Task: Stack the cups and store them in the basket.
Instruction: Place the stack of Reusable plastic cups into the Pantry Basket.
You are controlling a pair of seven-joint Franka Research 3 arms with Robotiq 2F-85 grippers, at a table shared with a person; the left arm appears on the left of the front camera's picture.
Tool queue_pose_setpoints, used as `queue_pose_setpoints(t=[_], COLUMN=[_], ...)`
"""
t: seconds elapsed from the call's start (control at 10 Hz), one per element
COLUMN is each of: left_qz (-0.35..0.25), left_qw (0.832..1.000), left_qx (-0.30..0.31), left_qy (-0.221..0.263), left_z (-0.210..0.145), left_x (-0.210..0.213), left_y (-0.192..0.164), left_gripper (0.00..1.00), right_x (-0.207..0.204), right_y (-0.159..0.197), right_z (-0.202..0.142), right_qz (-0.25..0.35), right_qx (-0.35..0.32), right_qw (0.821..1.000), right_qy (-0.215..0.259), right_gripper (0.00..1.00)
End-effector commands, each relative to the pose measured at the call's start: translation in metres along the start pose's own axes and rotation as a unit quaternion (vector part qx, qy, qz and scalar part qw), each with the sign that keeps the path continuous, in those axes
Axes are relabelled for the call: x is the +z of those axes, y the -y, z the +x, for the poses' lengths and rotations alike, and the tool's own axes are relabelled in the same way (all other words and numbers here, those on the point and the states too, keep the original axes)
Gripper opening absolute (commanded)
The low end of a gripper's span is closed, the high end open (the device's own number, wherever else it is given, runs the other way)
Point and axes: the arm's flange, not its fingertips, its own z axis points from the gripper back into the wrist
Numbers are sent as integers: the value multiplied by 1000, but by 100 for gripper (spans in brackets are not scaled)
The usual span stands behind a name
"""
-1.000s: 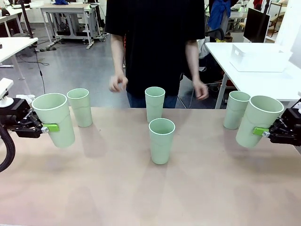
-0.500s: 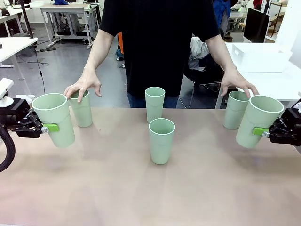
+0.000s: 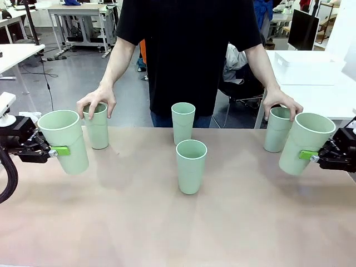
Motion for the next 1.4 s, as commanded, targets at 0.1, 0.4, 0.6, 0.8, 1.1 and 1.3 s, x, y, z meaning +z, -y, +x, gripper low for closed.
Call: queue_pose_setpoints(t=[0.1,0.4,0.6,0.8,1.1,1.3], left_qz=[-1,-1,-1,-1,-1,-1], left_qw=[1000,1000,1000,1000,1000,1000], left_qx=[-3,-3,-3,-3,-3,-3], left_qy=[0,0,0,0,0,0], left_z=[3,3,3,3,3,3], left_x=[1,1,1,1,1,1], left_y=[1,1,1,1,1,1], left_gripper=[88,88,88,88,88,88], right_x=[0,0,0,0,0,0], right_y=[2,2,2,2,2,2], right_z=[3,3,3,3,3,3], right_qz=[4,4,4,4,4,4], right_qx=[4,4,4,4,4,4], right_qw=[1000,1000,1000,1000,1000,1000], right_qy=[-1,-1,-1,-1,-1,-1], right_gripper=[86,86,86,86,86,86])
